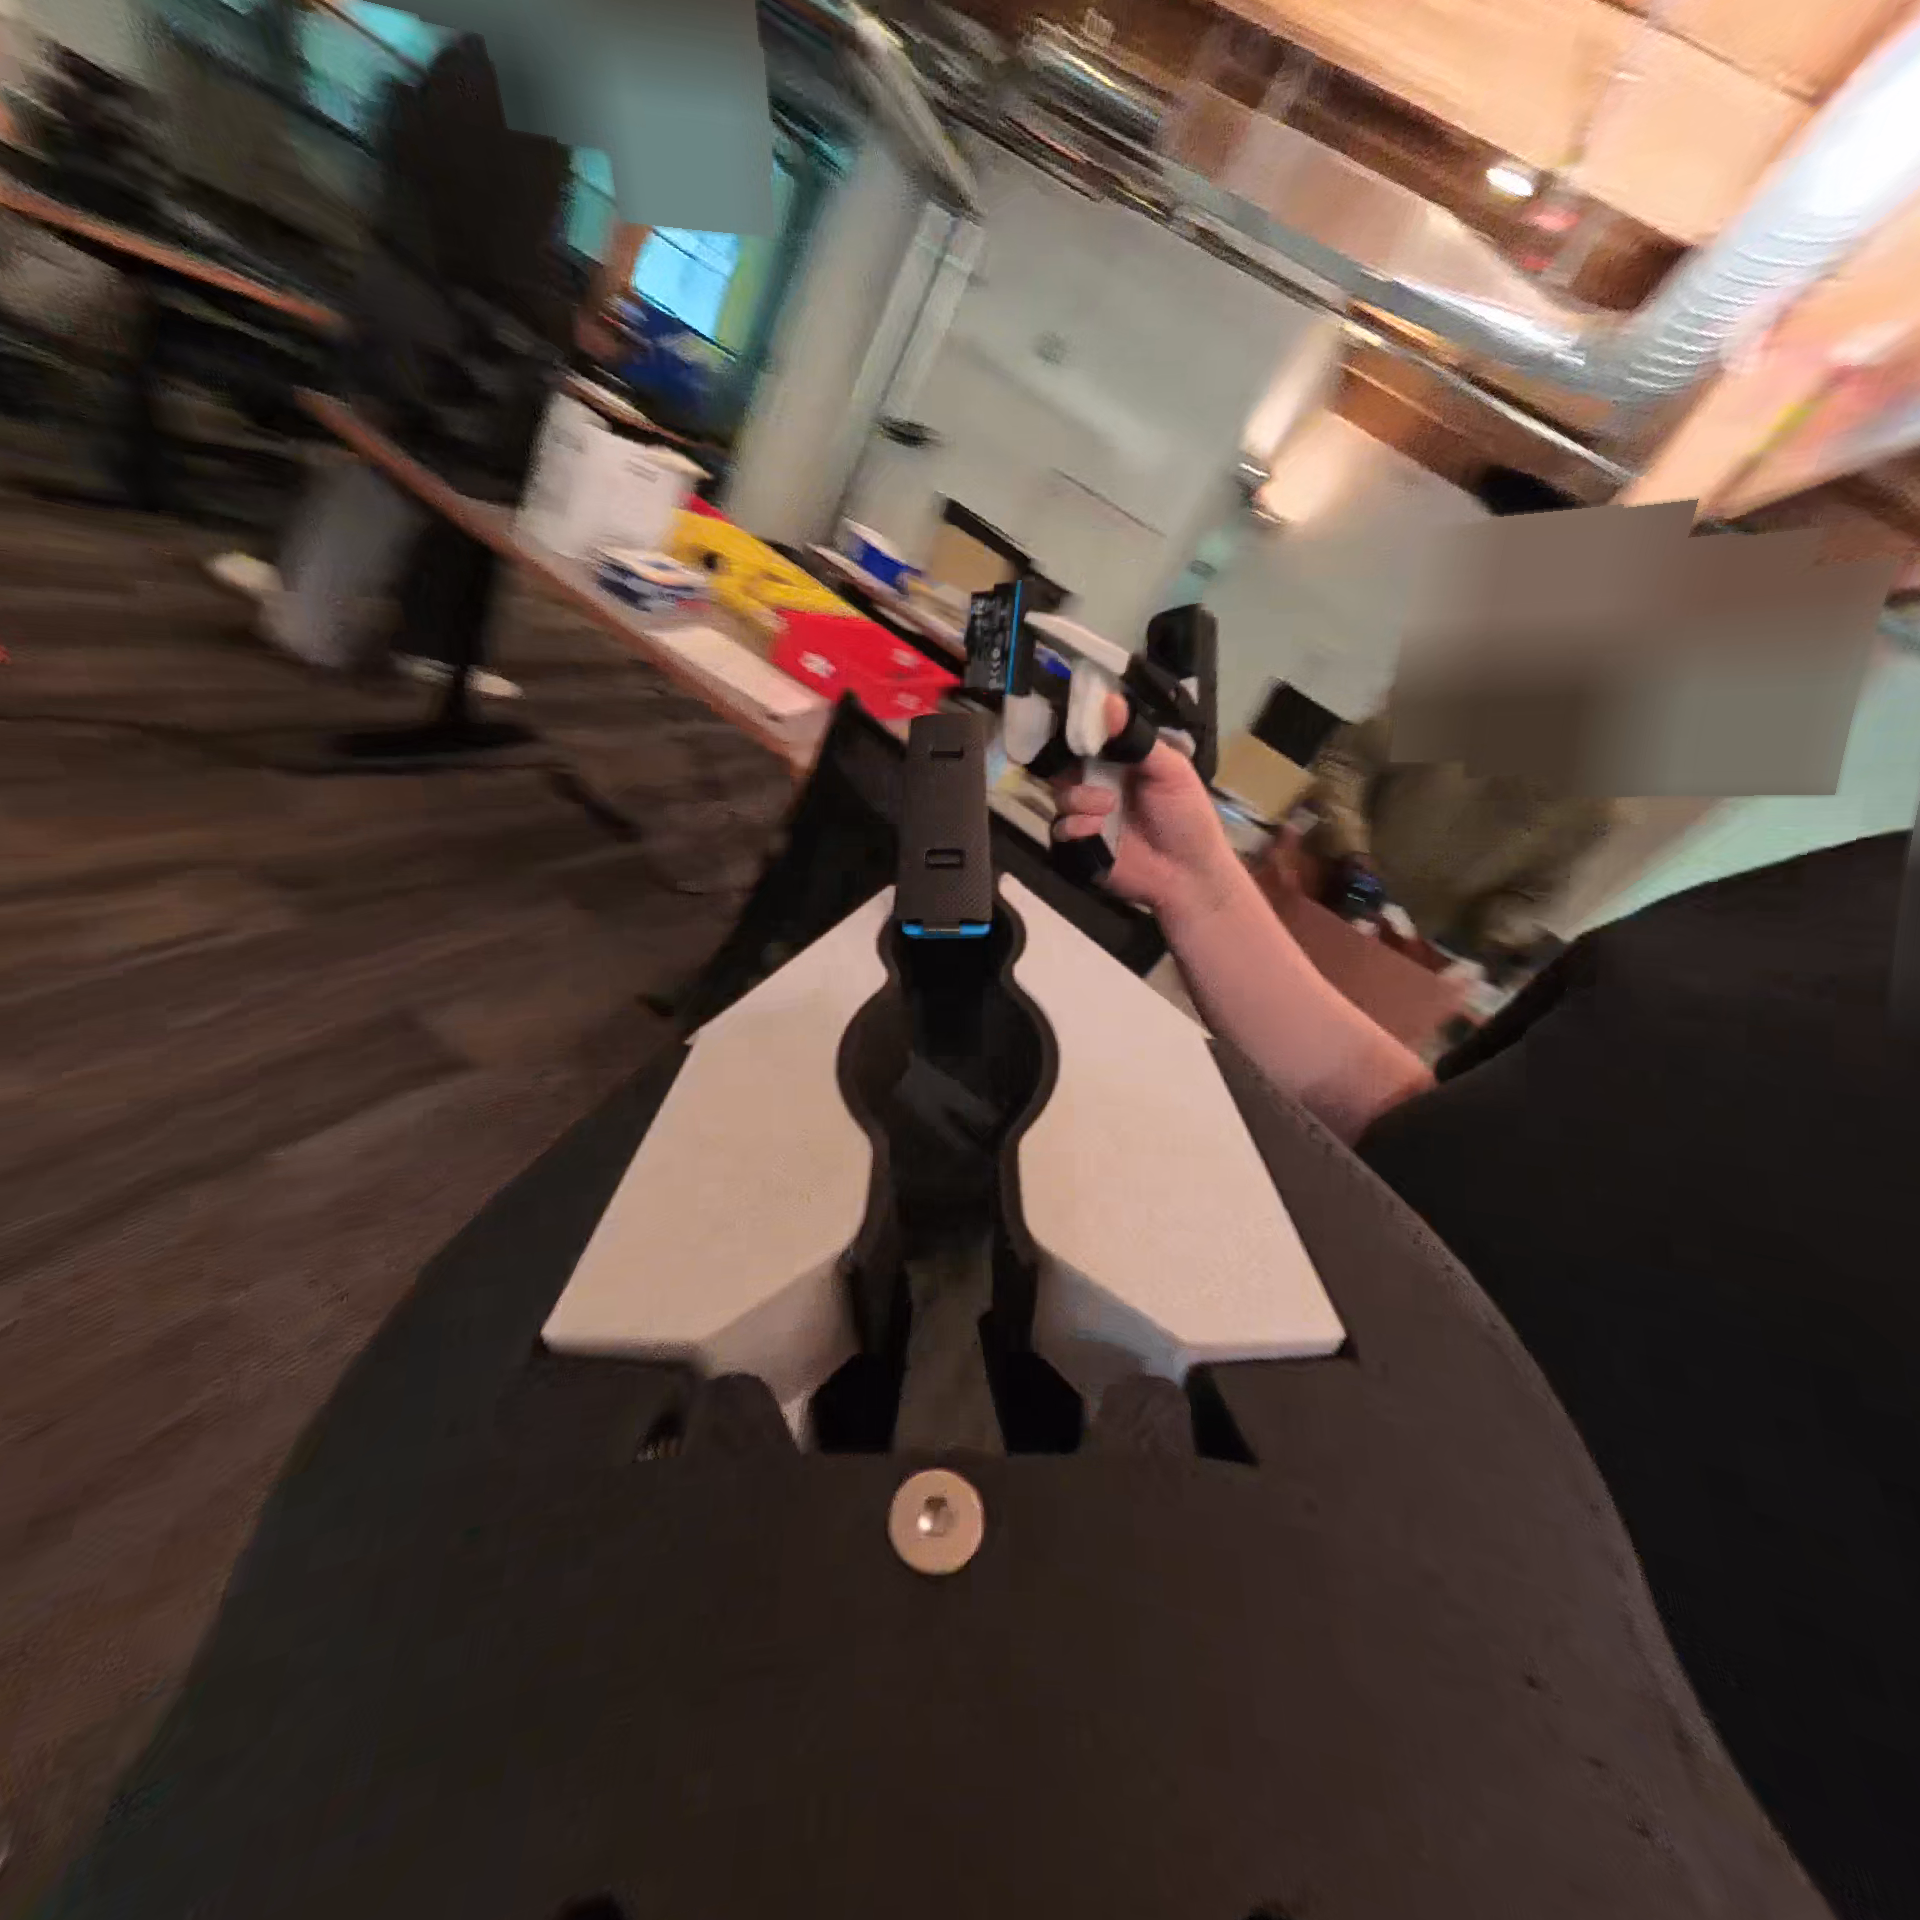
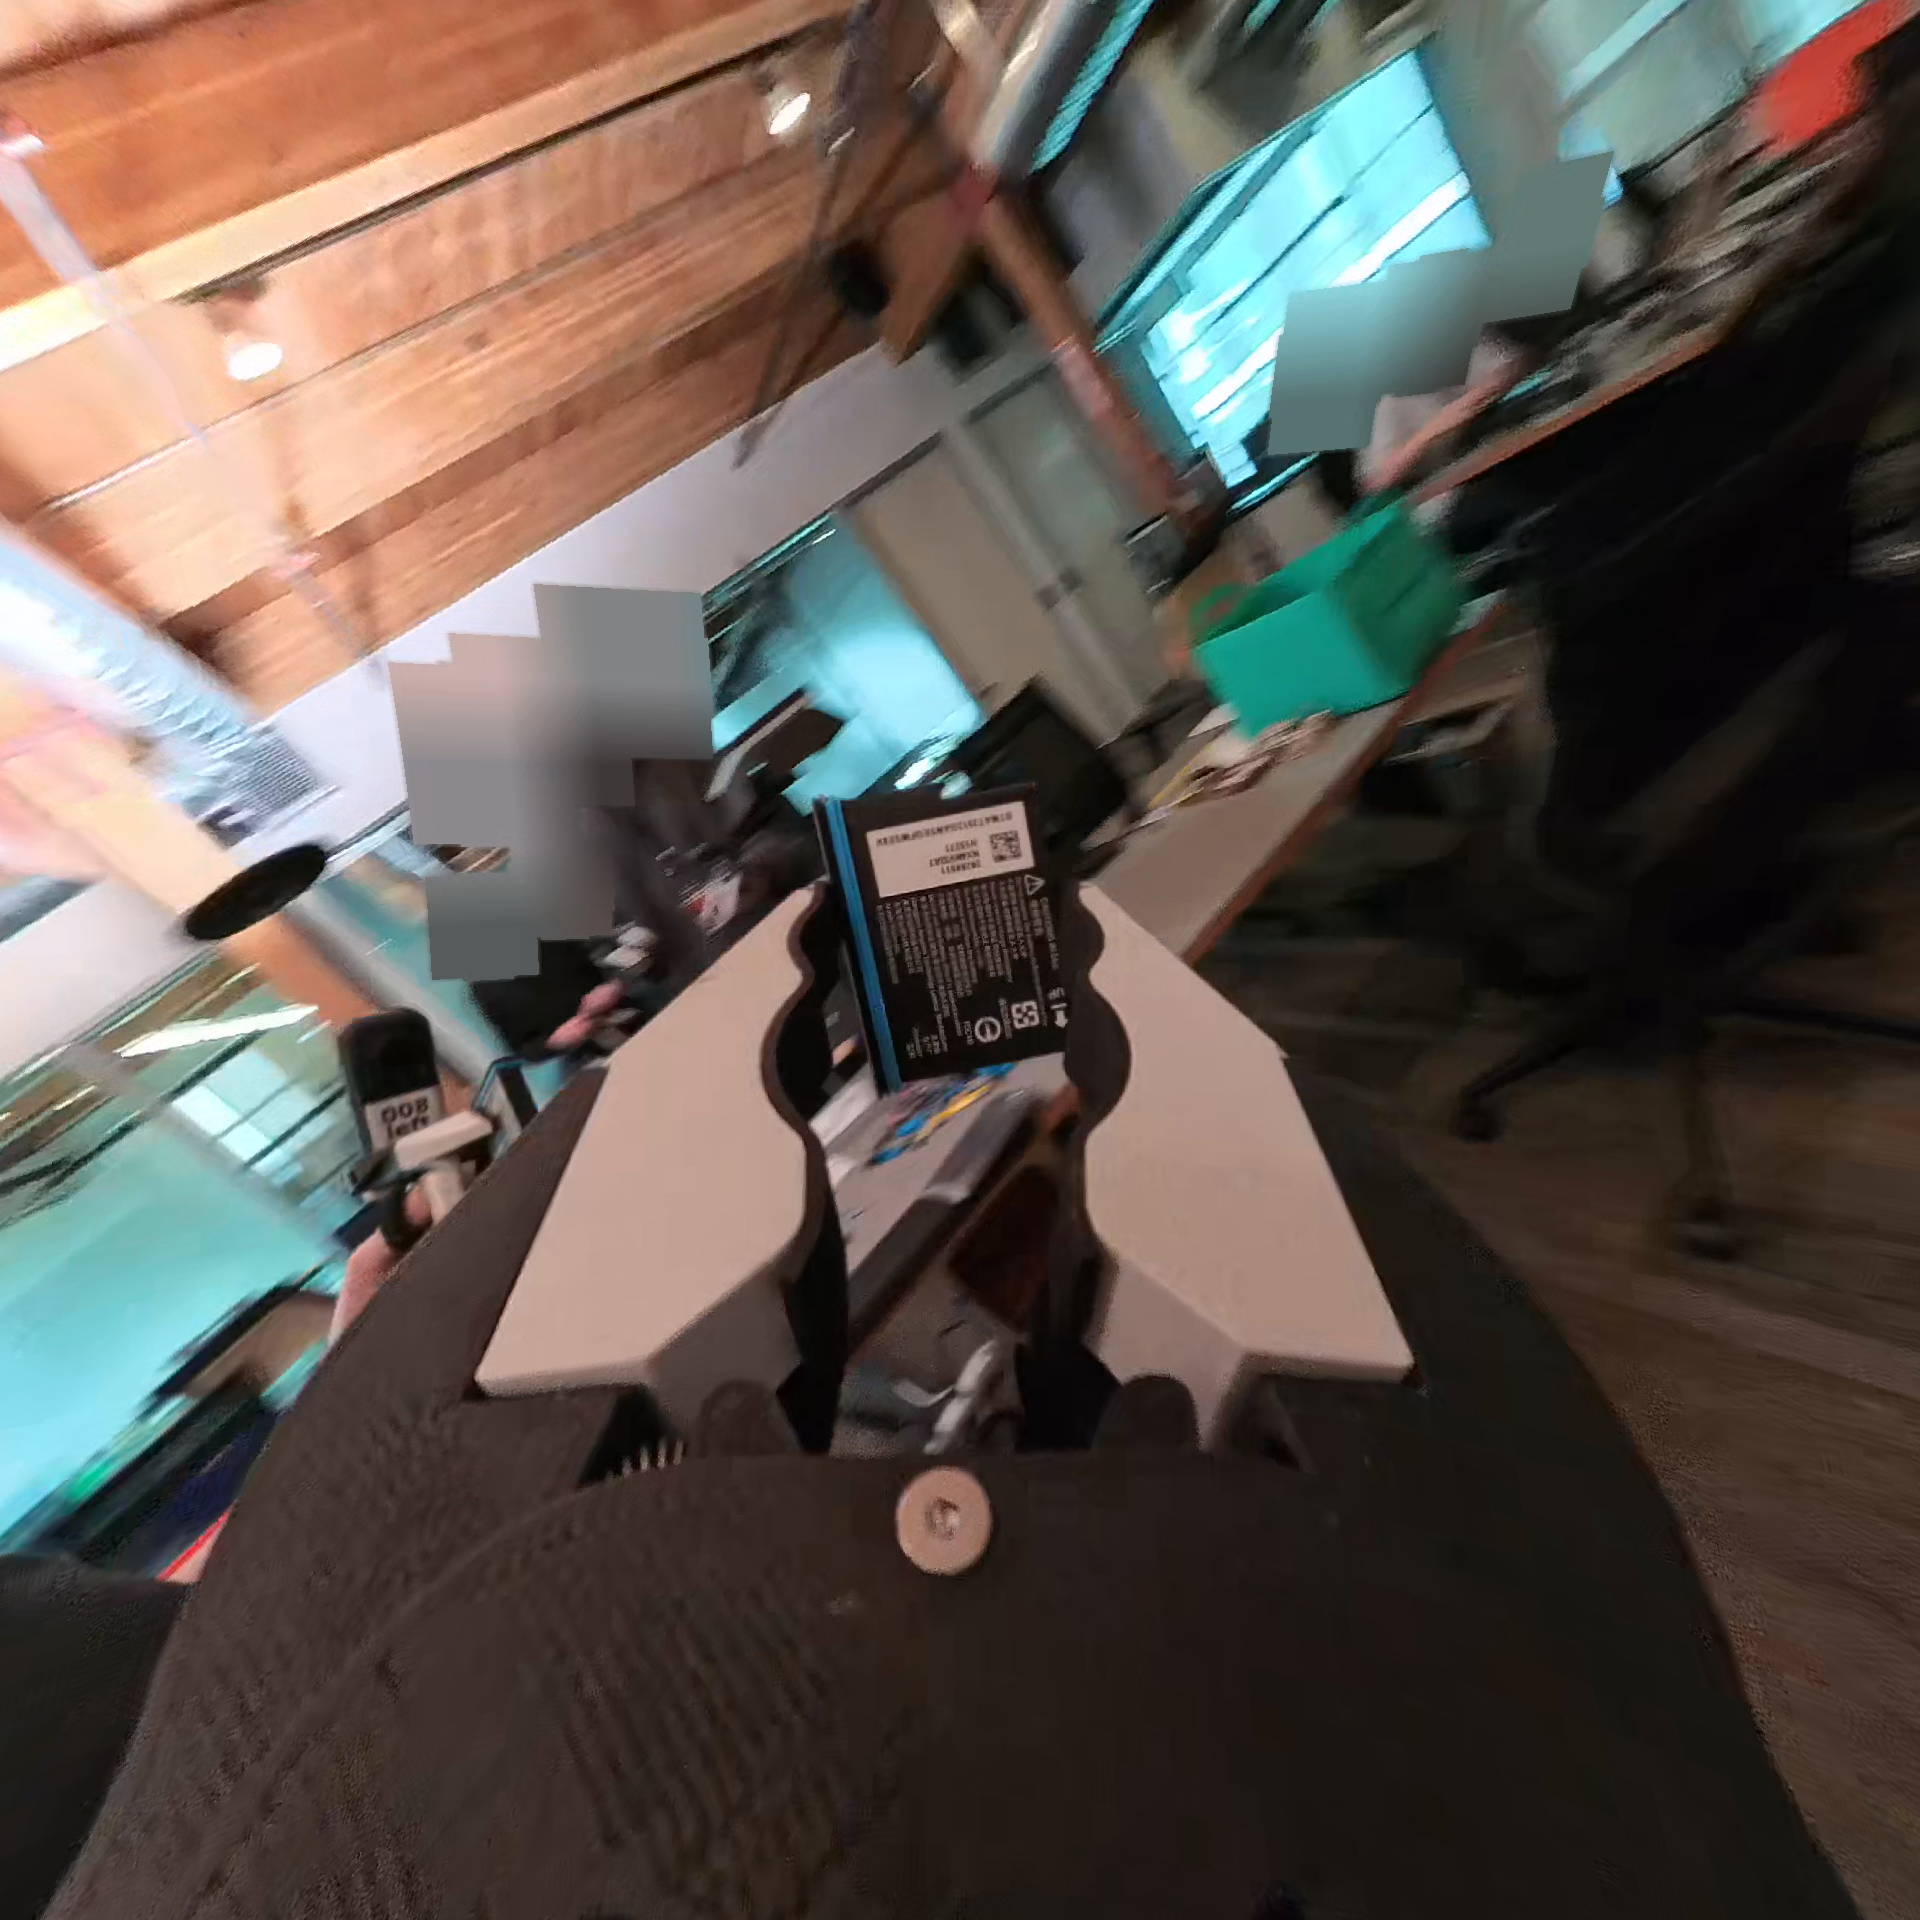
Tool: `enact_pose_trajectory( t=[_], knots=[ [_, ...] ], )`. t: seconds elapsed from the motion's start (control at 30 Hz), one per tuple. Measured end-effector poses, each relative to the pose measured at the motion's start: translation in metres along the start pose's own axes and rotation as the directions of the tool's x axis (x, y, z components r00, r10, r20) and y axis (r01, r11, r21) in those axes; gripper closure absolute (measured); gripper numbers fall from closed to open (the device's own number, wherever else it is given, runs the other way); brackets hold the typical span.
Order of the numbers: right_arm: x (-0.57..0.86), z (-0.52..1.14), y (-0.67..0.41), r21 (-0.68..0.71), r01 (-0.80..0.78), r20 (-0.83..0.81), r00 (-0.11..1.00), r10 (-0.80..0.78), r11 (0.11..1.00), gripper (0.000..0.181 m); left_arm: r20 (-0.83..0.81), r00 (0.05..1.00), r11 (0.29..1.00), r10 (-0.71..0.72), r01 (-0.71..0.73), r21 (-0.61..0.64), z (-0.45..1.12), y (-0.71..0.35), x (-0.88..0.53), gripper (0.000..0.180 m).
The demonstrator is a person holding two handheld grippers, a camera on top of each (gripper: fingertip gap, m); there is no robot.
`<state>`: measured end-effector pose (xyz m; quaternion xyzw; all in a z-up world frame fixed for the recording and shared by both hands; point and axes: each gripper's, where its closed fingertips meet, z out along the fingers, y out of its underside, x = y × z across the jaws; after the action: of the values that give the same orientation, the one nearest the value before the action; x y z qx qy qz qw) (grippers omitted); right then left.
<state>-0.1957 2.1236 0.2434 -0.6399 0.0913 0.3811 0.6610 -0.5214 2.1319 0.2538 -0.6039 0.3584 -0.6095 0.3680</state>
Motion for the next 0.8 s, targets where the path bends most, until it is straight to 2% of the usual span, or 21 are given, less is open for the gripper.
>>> enact_pose_trajectory(
  t=[0.1, 0.27, 0.37, 0.43, 0.53, 0.67, 0.8],
  knots=[
    [0.066, -0.029, -0.069, 0.083, 0.010, -0.156, 0.988, 0.003, 0.997, 0.139, -0.211, 0.976, 0.989, -0.057, 0.025, -0.149, 0.146, -0.047, -0.070, 0.171],
    [0.171, -0.087, -0.171, 0.181, 0.099, -0.388, 0.921, -0.021, 0.979, 0.139, -0.409, 0.912, 0.947, -0.037, -0.099, -0.305, 0.379, -0.080, -0.147, 0.171],
    [0.234, -0.121, -0.227, 0.281, 0.103, -0.408, 0.913, 0.022, 0.954, 0.139, -0.466, 0.885, 0.929, 0.015, -0.185, -0.321, 0.506, -0.081, -0.191, 0.170],
    [0.291, -0.148, -0.268, 0.323, 0.126, -0.491, 0.869, 0.052, 0.938, 0.139, -0.472, 0.880, 0.921, 0.048, -0.222, -0.321, 0.586, -0.085, -0.222, 0.171],
    [0.356, -0.168, -0.327, 0.427, 0.099, -0.503, 0.852, 0.145, 0.899, 0.139, -0.516, 0.857, 0.896, 0.006, -0.233, -0.377, 0.703, -0.086, -0.255, 0.171],
    [0.442, -0.186, -0.400, 0.426, 0.098, -0.560, 0.810, 0.177, 0.899, 0.139, -0.600, 0.800, 0.822, -0.003, -0.340, -0.457, 0.843, -0.077, -0.291, 0.171],
    [0.518, -0.212, -0.449, 0.477, 0.141, -0.605, 0.769, 0.207, 0.868, 0.139, -0.712, 0.702, 0.744, 0.005, -0.478, -0.466, 0.994, -0.053, -0.317, 0.171]
  ],
)
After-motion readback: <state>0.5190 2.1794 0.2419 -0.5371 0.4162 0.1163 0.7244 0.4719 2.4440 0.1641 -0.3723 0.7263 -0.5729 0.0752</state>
